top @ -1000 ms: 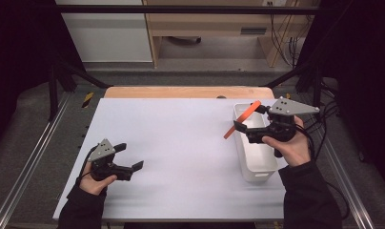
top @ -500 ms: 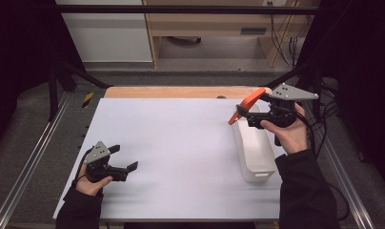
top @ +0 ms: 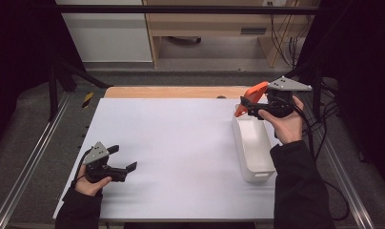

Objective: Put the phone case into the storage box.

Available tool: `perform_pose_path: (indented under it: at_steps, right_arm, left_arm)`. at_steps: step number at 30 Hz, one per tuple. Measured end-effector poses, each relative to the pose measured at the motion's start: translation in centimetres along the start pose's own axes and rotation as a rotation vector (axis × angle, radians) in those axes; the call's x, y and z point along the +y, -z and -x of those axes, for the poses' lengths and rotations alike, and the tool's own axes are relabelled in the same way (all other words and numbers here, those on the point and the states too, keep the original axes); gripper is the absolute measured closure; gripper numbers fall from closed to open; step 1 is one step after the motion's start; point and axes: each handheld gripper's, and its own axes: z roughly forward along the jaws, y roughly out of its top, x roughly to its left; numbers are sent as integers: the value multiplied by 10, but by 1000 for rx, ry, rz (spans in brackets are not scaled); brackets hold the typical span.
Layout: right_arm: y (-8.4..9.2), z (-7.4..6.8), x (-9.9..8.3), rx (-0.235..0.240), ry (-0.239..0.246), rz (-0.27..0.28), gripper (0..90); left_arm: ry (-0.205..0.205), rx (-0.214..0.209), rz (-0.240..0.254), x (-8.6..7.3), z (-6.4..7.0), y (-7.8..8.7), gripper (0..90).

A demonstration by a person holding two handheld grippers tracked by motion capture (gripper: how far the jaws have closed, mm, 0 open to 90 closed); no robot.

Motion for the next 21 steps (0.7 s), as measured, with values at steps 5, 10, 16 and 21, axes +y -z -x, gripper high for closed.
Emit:
perform_pose_path:
  at_steps: [5, 10, 16, 21]
  right_arm:
    - [-8, 5, 0, -44, -18, -13, 161]
    - [-16, 8, -1, -68, -29, -22, 161]
    - [-24, 11, -6, -98, -43, -29, 161]
    - [-28, 16, -11, -129, -64, -41, 160]
  left_arm:
    - [-4, -1, -3, 0, 0, 0, 0]
    - [-3, -2, -1, 0, 0, 0, 0]
    - [-6, -3, -3, -1, 0, -1, 0]
    - [-8, -5, -9, -1, 1, -2, 0]
